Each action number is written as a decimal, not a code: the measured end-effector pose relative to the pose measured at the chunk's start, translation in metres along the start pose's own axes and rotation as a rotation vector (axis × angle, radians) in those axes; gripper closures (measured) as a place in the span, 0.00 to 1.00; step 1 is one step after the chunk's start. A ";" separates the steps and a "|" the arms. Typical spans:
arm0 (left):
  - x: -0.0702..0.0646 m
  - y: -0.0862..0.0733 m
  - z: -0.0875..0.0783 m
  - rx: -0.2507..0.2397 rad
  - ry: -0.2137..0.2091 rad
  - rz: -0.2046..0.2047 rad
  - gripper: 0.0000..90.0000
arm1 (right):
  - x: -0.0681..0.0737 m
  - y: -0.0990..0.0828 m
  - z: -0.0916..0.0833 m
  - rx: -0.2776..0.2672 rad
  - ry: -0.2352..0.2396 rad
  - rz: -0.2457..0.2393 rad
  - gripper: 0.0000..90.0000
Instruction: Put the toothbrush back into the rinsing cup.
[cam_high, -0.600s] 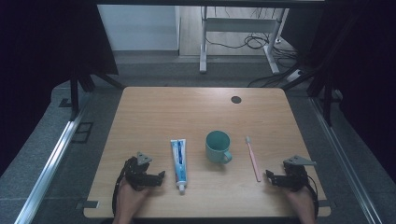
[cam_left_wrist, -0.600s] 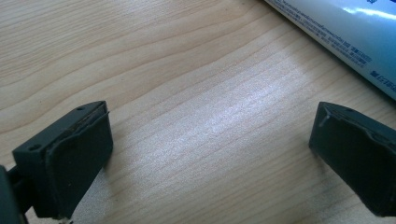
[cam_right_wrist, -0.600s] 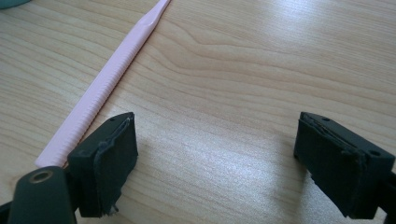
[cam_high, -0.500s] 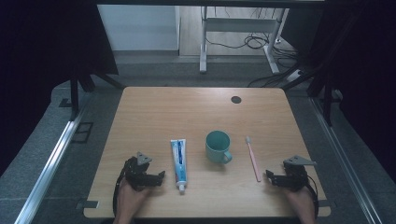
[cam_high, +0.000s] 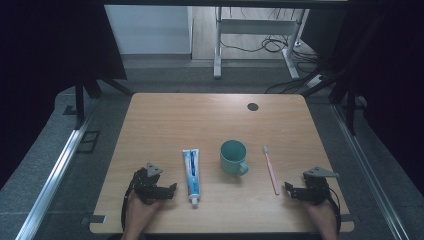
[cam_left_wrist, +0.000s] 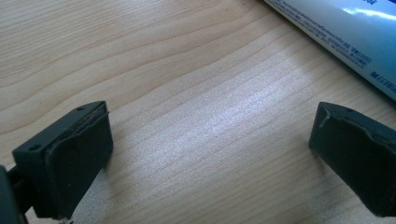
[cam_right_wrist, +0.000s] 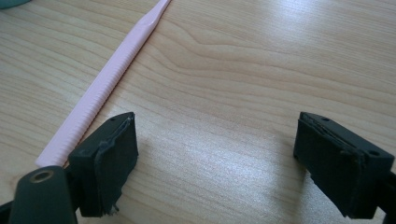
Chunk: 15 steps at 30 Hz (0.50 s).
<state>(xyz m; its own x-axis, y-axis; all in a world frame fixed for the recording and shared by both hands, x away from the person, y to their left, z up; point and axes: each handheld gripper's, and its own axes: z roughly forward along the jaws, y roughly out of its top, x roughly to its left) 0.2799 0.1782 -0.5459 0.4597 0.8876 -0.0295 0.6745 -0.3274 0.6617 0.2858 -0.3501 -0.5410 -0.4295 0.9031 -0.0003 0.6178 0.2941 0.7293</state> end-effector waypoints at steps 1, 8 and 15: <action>0.000 0.000 0.000 0.000 0.000 0.000 0.00 | 0.000 0.000 0.000 -0.001 0.002 0.001 0.15; 0.000 0.000 0.000 0.000 0.000 0.000 0.00 | -0.002 0.001 -0.002 0.003 0.026 0.018 0.17; 0.000 0.000 0.000 0.000 0.000 -0.001 0.00 | 0.000 0.003 -0.005 -0.007 0.035 0.001 0.21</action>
<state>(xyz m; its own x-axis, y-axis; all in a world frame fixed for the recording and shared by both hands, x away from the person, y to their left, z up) 0.2800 0.1781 -0.5459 0.4593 0.8878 -0.0302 0.6748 -0.3267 0.6617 0.2848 -0.3509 -0.5355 -0.4519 0.8917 0.0246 0.6136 0.2907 0.7342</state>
